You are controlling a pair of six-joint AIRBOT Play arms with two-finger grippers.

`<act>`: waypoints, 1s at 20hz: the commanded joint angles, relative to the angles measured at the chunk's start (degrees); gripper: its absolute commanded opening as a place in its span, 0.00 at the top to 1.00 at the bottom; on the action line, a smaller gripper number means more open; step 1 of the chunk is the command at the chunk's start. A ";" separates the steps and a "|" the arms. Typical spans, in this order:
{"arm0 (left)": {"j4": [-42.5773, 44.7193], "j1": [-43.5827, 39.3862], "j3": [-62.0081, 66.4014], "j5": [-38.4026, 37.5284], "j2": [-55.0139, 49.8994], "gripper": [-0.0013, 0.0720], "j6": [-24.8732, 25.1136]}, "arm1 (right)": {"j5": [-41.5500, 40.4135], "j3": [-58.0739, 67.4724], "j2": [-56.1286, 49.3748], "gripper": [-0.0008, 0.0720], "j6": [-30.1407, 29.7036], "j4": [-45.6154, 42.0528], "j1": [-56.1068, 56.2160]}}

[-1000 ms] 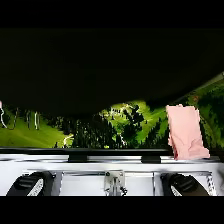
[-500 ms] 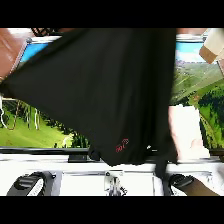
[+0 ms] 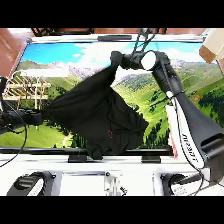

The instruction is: Fold the shirts.

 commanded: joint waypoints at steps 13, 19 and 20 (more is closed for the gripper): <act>0.59 0.04 -3.10 0.57 -0.50 0.94 0.04 | 34.36 -55.30 31.65 0.29 -9.22 2.86 -8.07; 0.15 0.04 -3.08 -1.70 -0.48 0.94 0.04 | 17.20 -73.16 36.17 0.04 -3.52 16.24 -1.86; 0.17 0.04 -3.10 -1.81 -0.50 0.94 0.02 | 13.44 -73.22 36.17 0.04 -1.38 16.24 0.35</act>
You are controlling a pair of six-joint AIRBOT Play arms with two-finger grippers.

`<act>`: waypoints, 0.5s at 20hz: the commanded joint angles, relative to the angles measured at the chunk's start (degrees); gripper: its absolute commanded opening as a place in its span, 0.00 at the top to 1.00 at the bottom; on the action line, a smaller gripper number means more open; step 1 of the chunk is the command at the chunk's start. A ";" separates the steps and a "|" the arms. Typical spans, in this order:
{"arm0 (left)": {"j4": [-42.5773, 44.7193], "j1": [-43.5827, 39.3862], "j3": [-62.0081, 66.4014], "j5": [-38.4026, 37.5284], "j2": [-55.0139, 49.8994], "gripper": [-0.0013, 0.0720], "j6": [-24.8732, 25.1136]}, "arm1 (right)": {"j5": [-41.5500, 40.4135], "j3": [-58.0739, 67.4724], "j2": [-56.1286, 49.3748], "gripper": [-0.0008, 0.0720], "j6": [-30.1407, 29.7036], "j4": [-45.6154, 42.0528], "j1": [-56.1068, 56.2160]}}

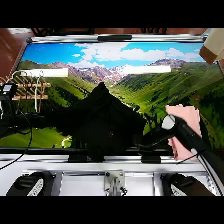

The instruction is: Fold the shirts.

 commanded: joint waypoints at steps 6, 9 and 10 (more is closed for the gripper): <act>-0.17 0.04 -0.04 -1.31 -0.02 0.94 0.02 | -33.03 -5.68 -2.67 0.05 14.05 9.49 14.34; -0.15 0.04 -0.02 -1.14 -0.02 0.94 0.02 | -36.52 -5.68 -5.57 0.17 13.90 14.36 15.98; -0.13 0.04 -0.04 -1.14 -0.02 0.94 0.04 | -36.72 -5.64 -5.84 0.57 13.38 15.10 15.96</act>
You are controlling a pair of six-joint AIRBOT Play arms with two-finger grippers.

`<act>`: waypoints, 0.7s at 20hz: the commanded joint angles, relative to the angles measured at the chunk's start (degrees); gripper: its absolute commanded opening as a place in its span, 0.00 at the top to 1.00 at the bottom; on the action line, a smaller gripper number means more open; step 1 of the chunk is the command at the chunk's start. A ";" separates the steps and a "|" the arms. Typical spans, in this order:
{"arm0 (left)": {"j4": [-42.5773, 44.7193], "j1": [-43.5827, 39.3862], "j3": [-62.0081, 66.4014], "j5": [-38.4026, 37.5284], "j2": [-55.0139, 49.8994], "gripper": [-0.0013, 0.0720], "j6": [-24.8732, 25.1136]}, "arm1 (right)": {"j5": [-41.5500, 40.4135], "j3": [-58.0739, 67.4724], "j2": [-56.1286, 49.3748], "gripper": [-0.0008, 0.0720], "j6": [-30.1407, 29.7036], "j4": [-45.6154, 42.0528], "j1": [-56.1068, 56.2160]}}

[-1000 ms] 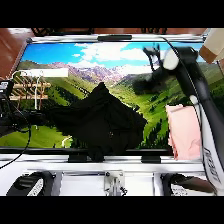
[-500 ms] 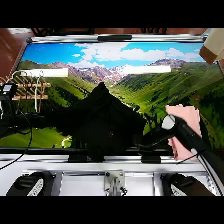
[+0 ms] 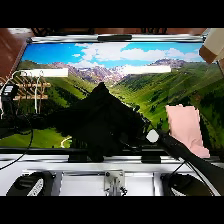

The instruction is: Fold the shirts.

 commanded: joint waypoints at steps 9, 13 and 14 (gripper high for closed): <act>3.67 0.04 23.04 2.03 0.31 0.95 5.22 | 8.96 26.36 23.71 0.91 -18.69 -18.34 -11.61; 6.86 0.04 53.53 7.37 0.52 0.94 3.78 | -6.40 46.45 38.97 0.90 -16.98 -27.23 -18.14; 6.86 0.04 58.75 8.70 0.70 0.94 1.36 | -8.22 50.23 41.22 0.90 -15.72 -27.19 -18.95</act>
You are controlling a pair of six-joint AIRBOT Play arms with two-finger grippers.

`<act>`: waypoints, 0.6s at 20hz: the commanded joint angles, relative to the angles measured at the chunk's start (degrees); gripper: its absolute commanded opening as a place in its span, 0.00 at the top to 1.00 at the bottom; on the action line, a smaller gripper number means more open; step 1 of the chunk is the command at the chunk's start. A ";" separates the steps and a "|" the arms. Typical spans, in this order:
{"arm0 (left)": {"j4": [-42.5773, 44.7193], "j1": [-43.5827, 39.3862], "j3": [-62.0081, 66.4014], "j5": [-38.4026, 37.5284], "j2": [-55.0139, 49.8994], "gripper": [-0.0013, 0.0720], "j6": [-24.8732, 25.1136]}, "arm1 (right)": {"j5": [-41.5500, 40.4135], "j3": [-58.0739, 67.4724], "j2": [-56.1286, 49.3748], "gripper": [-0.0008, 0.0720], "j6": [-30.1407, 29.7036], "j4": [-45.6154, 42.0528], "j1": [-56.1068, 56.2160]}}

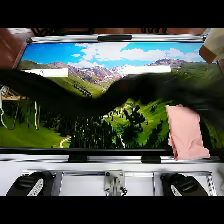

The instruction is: Fold the shirts.

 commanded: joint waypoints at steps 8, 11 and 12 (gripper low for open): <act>11.30 0.04 23.32 -7.08 2.08 0.94 -8.35 | 15.58 19.02 10.80 0.90 6.69 -7.45 -4.17; 13.86 0.04 16.98 -14.19 2.03 0.94 -8.37 | 37.27 18.67 5.38 0.90 7.21 -12.70 -4.17; 13.79 0.04 13.20 -16.68 2.03 0.94 -8.37 | 44.41 17.75 2.91 0.90 7.19 -15.80 -4.17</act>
